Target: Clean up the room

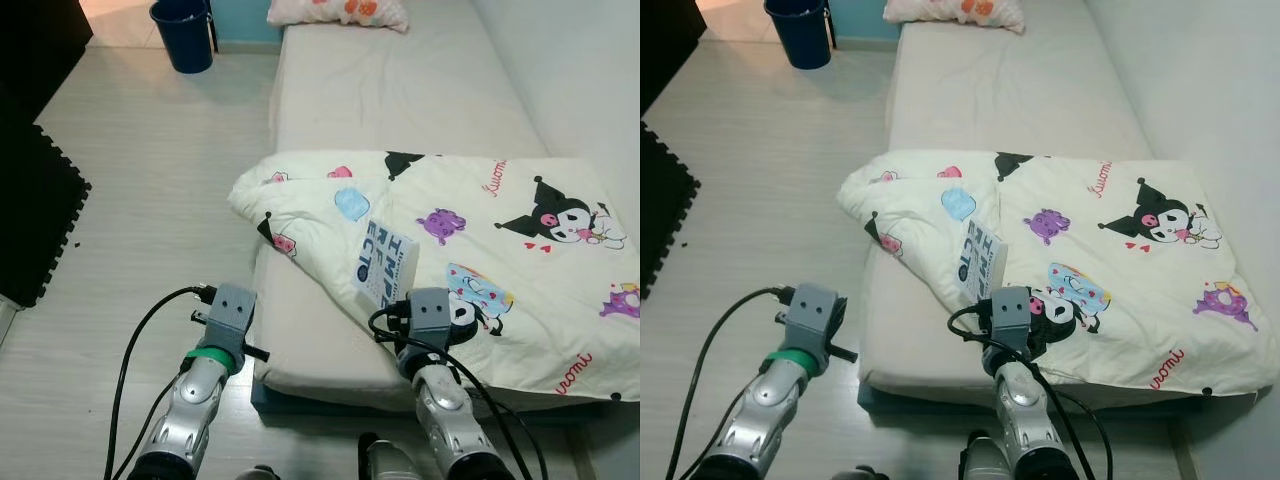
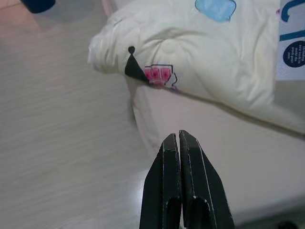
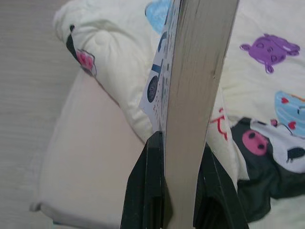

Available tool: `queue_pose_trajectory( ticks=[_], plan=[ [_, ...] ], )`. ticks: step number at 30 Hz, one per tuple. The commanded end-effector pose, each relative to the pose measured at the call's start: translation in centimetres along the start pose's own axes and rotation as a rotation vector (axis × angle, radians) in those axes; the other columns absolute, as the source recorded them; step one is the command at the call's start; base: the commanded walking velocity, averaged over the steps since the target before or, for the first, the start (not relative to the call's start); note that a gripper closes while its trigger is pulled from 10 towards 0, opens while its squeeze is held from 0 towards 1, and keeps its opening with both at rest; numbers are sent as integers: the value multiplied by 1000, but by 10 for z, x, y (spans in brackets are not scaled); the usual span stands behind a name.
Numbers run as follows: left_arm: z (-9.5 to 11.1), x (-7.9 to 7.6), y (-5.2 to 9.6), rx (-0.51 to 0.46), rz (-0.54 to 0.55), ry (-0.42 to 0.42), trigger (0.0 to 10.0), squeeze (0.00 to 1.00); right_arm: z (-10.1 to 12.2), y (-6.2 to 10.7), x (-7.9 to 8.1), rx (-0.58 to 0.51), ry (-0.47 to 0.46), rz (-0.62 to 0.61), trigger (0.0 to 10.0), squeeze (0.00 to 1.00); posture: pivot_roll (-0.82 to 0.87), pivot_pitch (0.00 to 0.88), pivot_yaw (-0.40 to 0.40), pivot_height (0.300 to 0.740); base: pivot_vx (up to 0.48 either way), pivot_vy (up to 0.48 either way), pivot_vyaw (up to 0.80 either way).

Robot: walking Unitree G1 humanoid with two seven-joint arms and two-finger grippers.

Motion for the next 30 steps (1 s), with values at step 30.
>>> queue_pose_trajectory(
  ticks=[30],
  plan=[
    [9, -6, 0, -73, -15, 8, 10000, 0, -2, 1, -2, -14, -27, -30, 10000, 0, 29, 149, 15, 740, 0, 184, 0]
  ],
)
Point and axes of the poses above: a point about 5 cm out from each wrist's last joint towards the gripper, its own y axis pointing back from the gripper into the wrist, its own z axis along the axis of the wrist's last joint, x = y × z, the point moved 2 cm from there along -y, pointing out of the wrist towards the gripper, and after that the axes turned 10 degrees about y, right-handed, at the moved point
